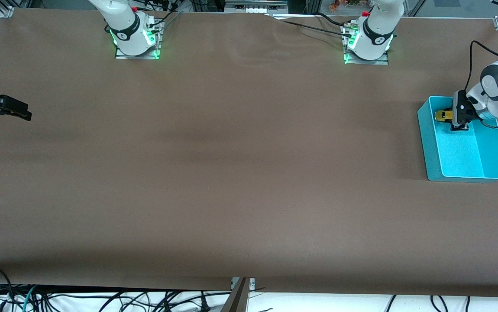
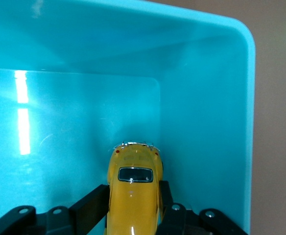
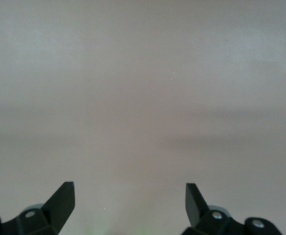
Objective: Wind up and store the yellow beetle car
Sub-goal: 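Open the left gripper to release the car inside the bin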
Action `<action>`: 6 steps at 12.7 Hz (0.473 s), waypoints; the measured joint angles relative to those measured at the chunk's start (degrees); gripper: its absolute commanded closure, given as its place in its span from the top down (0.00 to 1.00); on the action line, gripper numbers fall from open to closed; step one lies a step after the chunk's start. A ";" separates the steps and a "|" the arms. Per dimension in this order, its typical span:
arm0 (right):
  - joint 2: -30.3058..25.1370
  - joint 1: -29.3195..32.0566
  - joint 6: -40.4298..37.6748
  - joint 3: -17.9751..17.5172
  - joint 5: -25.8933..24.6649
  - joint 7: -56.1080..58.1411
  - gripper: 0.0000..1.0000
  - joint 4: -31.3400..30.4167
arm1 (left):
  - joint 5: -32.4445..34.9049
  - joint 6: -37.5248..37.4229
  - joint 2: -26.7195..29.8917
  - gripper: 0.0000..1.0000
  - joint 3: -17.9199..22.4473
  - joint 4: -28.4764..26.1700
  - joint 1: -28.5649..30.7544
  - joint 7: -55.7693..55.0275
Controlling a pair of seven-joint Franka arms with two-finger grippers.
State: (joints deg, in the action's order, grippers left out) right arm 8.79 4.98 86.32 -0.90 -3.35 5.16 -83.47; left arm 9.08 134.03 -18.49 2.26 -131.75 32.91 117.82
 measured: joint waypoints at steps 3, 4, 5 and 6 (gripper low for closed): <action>0.03 0.01 0.00 0.02 0.00 -0.01 1.00 0.00 | 0.00 0.35 0.26 1.00 -0.23 0.39 -0.02 -0.16; 0.06 0.01 0.00 0.03 0.00 -0.01 1.00 0.00 | 0.00 0.51 0.90 1.00 -0.32 0.76 -0.03 -0.31; 0.09 0.01 0.00 0.04 0.00 -0.01 1.00 0.00 | 0.00 0.66 1.99 1.00 -0.74 1.21 -0.04 -0.40; 0.14 0.01 0.00 0.04 0.00 -0.01 1.00 0.00 | 0.00 0.66 3.51 0.99 -1.70 1.51 -0.14 -0.42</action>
State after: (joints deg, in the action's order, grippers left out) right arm 8.93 5.00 86.32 -0.86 -3.35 5.15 -83.47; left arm 9.08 134.69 -14.98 0.56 -130.24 32.78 117.41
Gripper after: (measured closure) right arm 0.000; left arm 0.000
